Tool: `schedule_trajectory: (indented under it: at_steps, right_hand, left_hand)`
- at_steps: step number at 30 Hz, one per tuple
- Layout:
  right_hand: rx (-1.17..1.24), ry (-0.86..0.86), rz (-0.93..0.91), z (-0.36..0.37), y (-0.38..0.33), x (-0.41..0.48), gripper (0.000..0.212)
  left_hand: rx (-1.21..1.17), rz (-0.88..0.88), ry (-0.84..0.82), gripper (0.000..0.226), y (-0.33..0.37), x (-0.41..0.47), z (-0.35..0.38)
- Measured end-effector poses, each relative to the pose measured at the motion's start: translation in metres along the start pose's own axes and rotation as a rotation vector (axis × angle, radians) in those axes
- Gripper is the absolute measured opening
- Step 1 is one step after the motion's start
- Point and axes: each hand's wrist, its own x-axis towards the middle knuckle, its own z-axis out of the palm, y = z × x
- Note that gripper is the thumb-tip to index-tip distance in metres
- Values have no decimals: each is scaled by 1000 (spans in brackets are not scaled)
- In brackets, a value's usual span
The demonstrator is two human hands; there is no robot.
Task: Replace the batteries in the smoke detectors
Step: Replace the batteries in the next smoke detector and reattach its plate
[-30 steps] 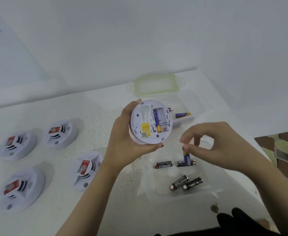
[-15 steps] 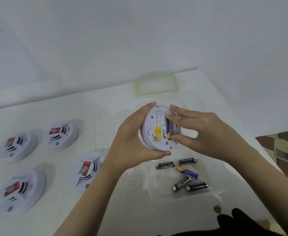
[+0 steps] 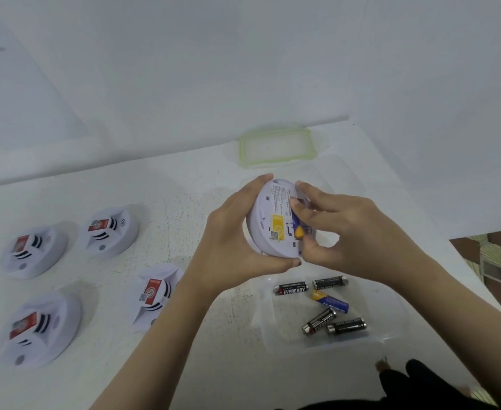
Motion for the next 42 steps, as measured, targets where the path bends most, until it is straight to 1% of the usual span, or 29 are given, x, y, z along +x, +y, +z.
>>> schedule_trajectory:
  at_steps: [3,8,11,13,15,18,20,23,25,27,29,31,33,34,35,36,37,38,40,42]
  right_hand:
    - [33,-28,10,1,0,-2,36]
    - [242,-147,138,4,2,-11,49]
    - [292,-164,172,7,6,-12,52]
    - [326,-124,190,7,6,-11,47]
    - [359,-51,194,7,6,-13,36]
    - [303,22,233,7,7,-20,25]
    - [312,13,281,4,7,-24,23]
    - [401,-9,311,-8,4,-28,21]
    - [411,-105,295,-14,3,-30,19]
    - [359,-220,286,-15,5,-32,22]
    - [329,-254,297,-14,8,-30,26]
    - [329,-189,304,-13,12,-22,25]
    - [307,-103,332,-14,21,-9,19]
    - [249,-105,358,-15,28,-1,16]
    - [123,-156,379,-15,36,8,17]
    - [-46,-246,386,-15,45,16,19]
    - [-195,-331,384,-13,53,24,21]
    - [-292,-404,386,-11,60,32,23]
    - [-351,-524,409,-4,72,45,24]
    - [-389,-604,398,3,77,55,24]
  left_hand:
    - [-33,-32,5,97,-4,-2,-2]
    - [-49,-31,18,92,-7,-6,-2]
    - [-33,-23,11,93,-9,-6,-3]
    - [-29,-36,-6,94,-10,-6,-4]
    - [-48,-54,-4,95,-13,-7,-6]
    - [-51,-49,20,94,-15,-8,-10]
    - [-42,-40,40,94,-16,-9,-13]
    - [-70,-61,74,96,-22,-10,-13]
    - [-99,-74,81,97,-27,-9,-12]
    - [-118,-69,90,92,-30,-7,-11]
    - [-140,-79,107,89,-30,-6,-10]
    - [-167,-110,123,90,-31,-4,-10]
    - [-167,-141,126,96,-33,-5,-10]
    - [-151,-155,126,100,-33,-5,-10]
    - [-123,-167,128,104,-34,-5,-10]
    - [-79,-172,135,107,-34,-5,-11]
    - [-21,-167,140,107,-35,-5,-12]
    - [41,-153,139,106,-35,-4,-12]
    - [110,-151,129,101,-37,-1,-13]
    - [113,-215,127,96,-34,0,-12]
